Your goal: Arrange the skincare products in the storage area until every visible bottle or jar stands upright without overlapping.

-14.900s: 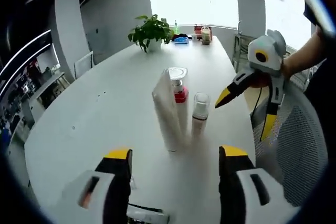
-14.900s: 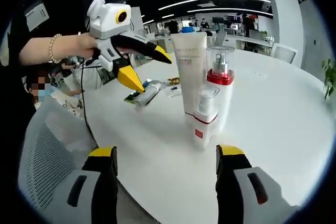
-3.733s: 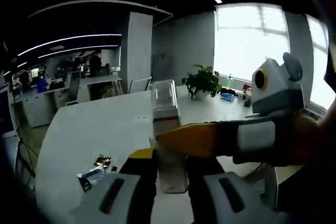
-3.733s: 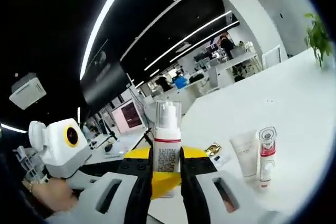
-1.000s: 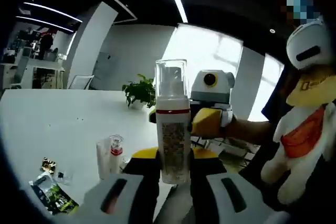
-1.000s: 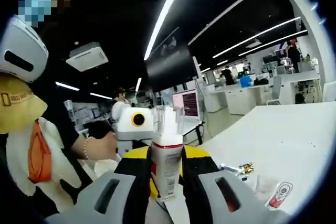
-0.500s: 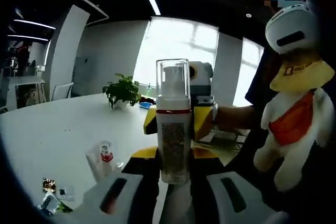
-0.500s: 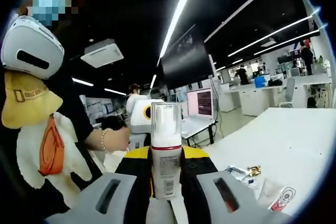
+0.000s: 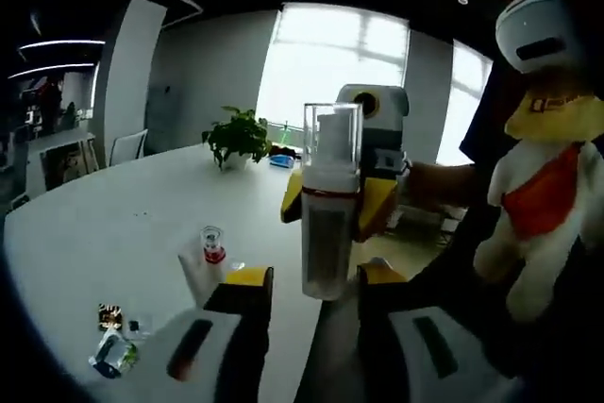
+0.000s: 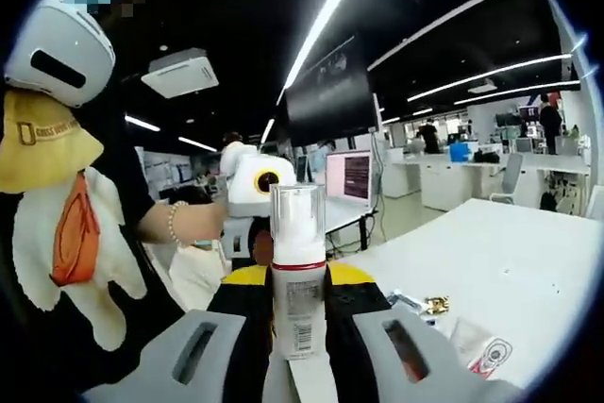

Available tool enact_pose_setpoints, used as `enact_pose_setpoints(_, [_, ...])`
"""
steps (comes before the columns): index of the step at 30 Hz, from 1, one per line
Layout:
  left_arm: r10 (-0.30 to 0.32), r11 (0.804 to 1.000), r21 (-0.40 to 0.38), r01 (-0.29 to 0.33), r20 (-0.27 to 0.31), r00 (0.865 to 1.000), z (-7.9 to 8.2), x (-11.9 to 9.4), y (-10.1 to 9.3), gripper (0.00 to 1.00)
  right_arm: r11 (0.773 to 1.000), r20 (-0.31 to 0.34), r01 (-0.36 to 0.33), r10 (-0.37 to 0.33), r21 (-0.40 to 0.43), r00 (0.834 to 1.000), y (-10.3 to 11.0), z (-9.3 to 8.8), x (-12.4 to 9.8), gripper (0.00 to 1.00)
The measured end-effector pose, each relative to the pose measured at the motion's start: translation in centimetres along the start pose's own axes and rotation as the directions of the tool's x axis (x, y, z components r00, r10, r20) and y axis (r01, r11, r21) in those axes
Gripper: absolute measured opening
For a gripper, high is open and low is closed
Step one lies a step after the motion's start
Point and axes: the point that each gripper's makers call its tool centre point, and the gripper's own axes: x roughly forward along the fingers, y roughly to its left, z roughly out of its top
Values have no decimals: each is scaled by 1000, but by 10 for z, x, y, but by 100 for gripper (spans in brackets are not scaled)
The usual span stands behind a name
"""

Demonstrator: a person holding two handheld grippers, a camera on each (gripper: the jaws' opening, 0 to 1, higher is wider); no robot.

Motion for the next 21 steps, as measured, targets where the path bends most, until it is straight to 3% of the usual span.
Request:
enact_pose_setpoints(13, [0, 997, 77, 2, -20, 1000, 15, -24, 4, 42, 997, -71, -8, 2, -72, 997, -1, -17, 1, 20])
enact_pose_setpoints(21, [-5, 989, 147, 11, -36, 999, 27, -23, -3, 42, 990, -130, -32, 14, -136, 991, 1, -33, 4, 20])
